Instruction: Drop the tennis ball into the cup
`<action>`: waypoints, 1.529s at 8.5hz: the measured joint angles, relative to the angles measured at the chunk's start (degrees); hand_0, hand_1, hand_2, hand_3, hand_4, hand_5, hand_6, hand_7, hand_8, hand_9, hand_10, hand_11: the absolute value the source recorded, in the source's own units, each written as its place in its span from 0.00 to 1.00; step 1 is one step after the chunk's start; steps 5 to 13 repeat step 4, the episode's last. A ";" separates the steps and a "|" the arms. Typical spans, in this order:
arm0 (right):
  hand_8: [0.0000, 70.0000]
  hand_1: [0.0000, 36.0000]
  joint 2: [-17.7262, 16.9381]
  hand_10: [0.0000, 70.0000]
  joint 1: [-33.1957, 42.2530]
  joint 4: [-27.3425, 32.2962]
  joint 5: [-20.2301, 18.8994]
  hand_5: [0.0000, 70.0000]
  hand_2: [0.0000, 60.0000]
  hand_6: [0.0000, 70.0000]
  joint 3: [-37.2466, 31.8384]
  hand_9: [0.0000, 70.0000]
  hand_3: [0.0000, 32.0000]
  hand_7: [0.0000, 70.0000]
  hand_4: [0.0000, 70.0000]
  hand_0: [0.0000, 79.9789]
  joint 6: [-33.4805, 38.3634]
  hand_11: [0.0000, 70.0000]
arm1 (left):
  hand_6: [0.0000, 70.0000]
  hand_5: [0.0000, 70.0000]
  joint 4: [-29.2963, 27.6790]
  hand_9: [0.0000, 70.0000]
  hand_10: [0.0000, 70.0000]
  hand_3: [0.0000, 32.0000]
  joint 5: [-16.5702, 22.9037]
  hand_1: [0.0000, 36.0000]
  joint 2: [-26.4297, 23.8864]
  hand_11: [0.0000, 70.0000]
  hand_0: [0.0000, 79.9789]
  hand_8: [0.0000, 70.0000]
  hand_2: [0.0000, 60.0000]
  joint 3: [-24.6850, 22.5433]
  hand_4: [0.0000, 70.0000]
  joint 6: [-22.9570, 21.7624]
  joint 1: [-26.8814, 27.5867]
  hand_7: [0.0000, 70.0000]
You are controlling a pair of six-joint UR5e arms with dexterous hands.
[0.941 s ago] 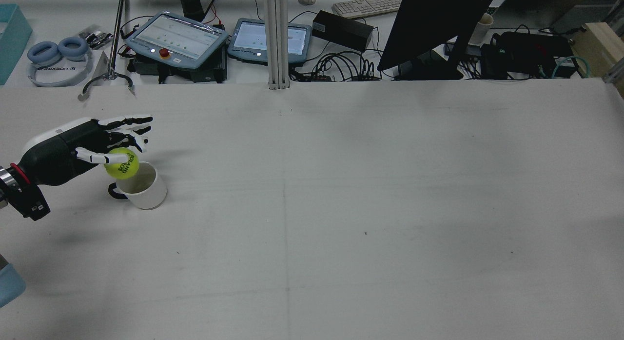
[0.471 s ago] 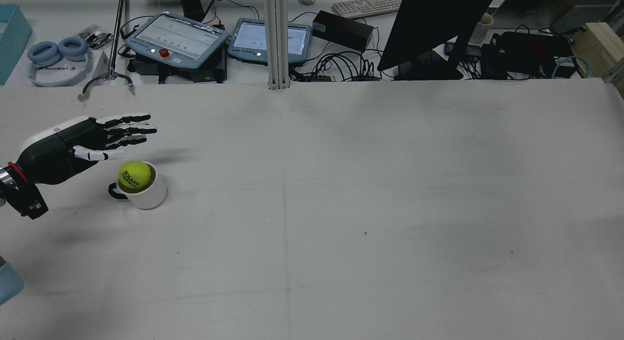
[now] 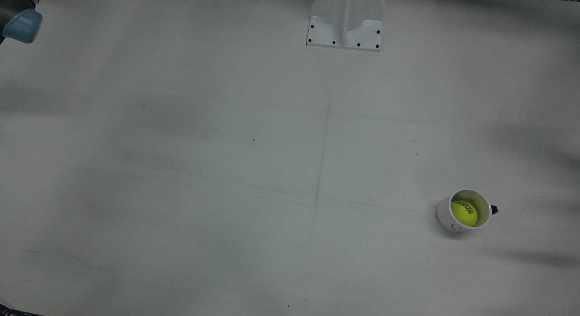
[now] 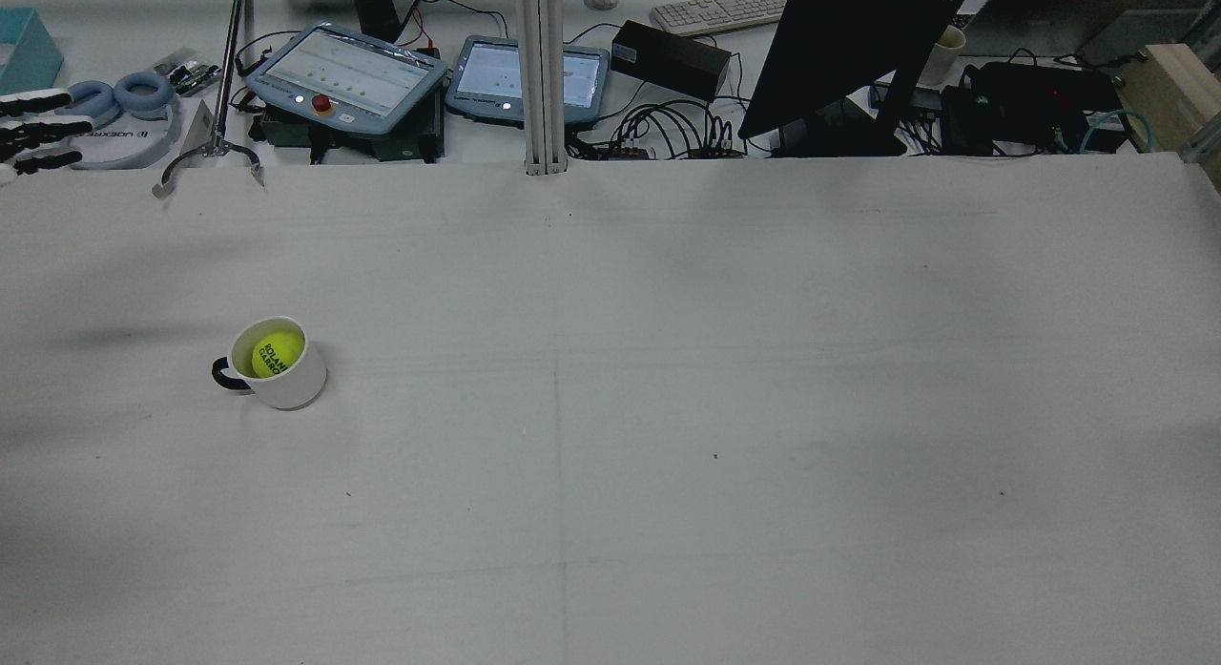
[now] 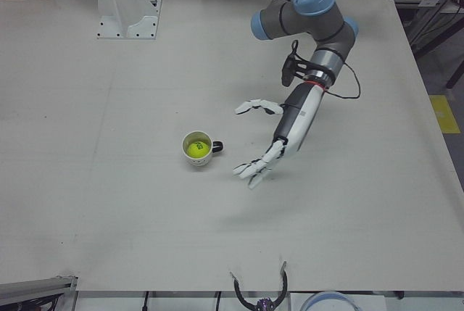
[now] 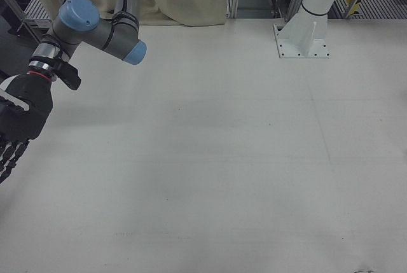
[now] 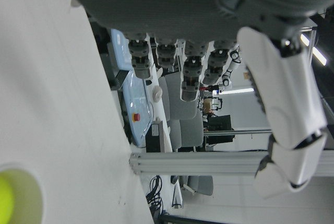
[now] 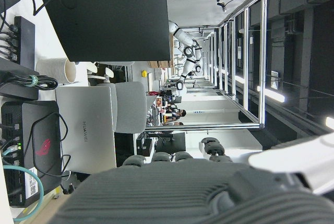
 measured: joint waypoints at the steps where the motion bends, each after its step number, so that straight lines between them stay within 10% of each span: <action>1: 0.00 0.00 0.00 0.00 0.00 0.00 0.00 0.00 0.00 0.00 0.01 0.00 0.00 0.00 0.00 0.00 0.00 0.00 | 0.57 0.17 -0.90 0.14 0.18 0.00 1.24 0.43 1.43 0.28 0.60 0.19 0.47 -0.14 0.30 0.04 -6.19 0.23; 4: 0.00 0.00 0.00 0.00 -0.05 0.00 0.00 0.00 0.00 0.00 -0.10 0.00 0.00 0.00 0.00 0.00 0.00 0.00 | 0.42 0.15 -4.37 0.10 0.15 0.00 2.96 0.48 5.25 0.23 0.59 0.15 0.53 0.36 0.15 1.16 -15.96 0.13; 13: 0.00 0.00 0.00 0.00 -0.05 0.00 0.00 0.00 0.00 0.00 -0.10 0.00 0.00 0.00 0.00 0.00 0.00 0.00 | 0.42 0.15 -4.37 0.10 0.15 0.00 2.96 0.48 5.25 0.23 0.59 0.15 0.53 0.36 0.15 1.16 -15.96 0.13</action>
